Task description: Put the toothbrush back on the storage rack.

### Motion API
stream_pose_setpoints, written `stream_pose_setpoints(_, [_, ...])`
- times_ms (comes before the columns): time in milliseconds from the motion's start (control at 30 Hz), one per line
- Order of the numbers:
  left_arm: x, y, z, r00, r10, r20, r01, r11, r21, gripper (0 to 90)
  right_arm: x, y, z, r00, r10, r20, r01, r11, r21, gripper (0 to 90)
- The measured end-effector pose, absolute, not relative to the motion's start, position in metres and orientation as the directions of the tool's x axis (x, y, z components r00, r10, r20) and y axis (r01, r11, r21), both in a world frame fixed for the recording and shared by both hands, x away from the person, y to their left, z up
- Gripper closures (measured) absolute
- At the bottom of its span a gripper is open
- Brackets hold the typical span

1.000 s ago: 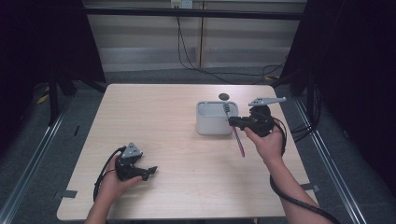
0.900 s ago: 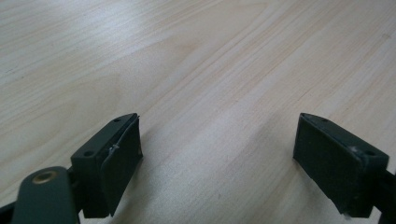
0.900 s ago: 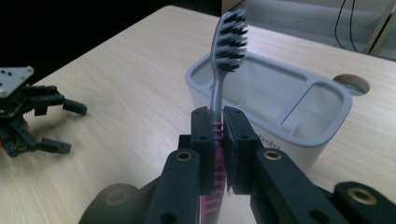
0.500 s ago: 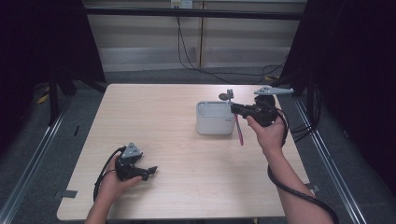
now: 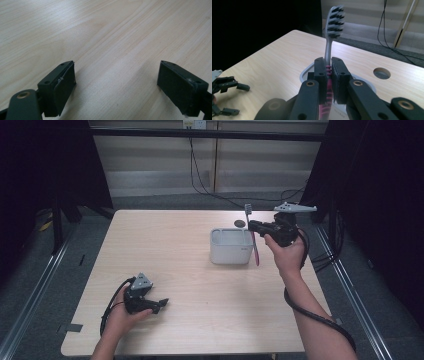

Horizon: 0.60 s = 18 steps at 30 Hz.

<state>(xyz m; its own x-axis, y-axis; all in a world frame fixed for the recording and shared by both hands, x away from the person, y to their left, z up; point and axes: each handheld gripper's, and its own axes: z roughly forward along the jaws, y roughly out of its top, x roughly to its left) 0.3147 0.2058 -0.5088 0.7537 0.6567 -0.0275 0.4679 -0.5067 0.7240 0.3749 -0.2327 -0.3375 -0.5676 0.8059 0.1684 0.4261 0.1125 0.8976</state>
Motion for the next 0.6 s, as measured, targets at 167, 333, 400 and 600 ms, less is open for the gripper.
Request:
stream_pose_setpoints(167, [0.315, 0.206, -0.509, 0.753, 0.657, -0.028, 0.468, -0.506, 0.725, 14.5, 0.379, -0.234, -0.333, -0.559, 0.813, 0.162, 0.407, 0.099, 0.908, 83.9])
stream_pose_setpoints(333, [0.315, 0.206, -0.509, 0.759, 0.650, -0.021, 0.460, -0.514, 0.724, 14.3, 0.384, -0.236, -0.329, -0.549, 0.818, 0.171, 0.394, 0.072, 0.916, 83.9])
stream_pose_setpoints(400, [0.314, 0.205, -0.509, 0.757, 0.653, -0.022, 0.464, -0.514, 0.721, 13.9, 0.386, -0.236, -0.329, -0.544, 0.822, 0.170, 0.388, 0.067, 0.919, 83.9])
stream_pose_setpoints(600, [0.314, 0.205, -0.509, 0.761, 0.649, -0.019, 0.461, -0.519, 0.720, 13.1, 0.391, -0.236, -0.326, -0.539, 0.826, 0.164, 0.375, 0.061, 0.925, 83.9])
